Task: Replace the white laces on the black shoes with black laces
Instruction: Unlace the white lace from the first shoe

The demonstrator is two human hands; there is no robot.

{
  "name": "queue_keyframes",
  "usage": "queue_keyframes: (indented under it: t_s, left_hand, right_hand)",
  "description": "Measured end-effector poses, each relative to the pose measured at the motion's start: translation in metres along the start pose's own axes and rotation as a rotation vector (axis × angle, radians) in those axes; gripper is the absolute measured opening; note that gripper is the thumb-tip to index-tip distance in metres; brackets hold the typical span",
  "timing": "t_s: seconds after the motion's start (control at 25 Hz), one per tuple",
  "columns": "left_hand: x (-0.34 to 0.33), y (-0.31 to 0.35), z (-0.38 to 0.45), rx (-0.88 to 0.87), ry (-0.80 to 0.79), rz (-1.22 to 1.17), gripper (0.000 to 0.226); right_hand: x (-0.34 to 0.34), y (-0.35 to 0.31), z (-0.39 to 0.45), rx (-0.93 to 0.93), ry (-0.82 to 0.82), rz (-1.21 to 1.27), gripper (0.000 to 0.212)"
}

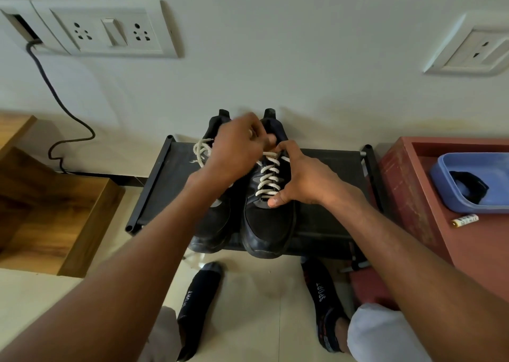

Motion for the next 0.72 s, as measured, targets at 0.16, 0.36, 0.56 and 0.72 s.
queue_keyframes:
  t_s: [0.16, 0.36, 0.56, 0.72]
  left_hand:
    - [-0.025, 0.003, -0.005, -0.171, -0.137, 0.31, 0.017]
    - [-0.011, -0.021, -0.008, 0.18, -0.022, -0.059, 0.009]
    - [0.018, -0.036, -0.01, 0.429, -0.031, -0.435, 0.016]
    - [0.036, -0.017, -0.021, 0.219, -0.144, 0.325, 0.016]
  right_hand:
    - [0.003, -0.002, -0.002, 0.023, 0.02, 0.003, 0.115]
    - [0.002, 0.0, 0.001, 0.021, 0.019, 0.021, 0.105]
    - [0.005, 0.006, 0.004, 0.018, -0.03, 0.085, 0.1]
    - [0.004, -0.003, 0.007, 0.079, -0.025, 0.062, 0.087]
Point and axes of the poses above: each hand's wrist, its own z-axis towards the middle knuckle, its own x-axis out of the back of the hand, y = z × x, the point moved 9 cm from there along z, towards the middle knuckle, and after that the axes turned 3 degrees about -x, right-handed, at the moved point
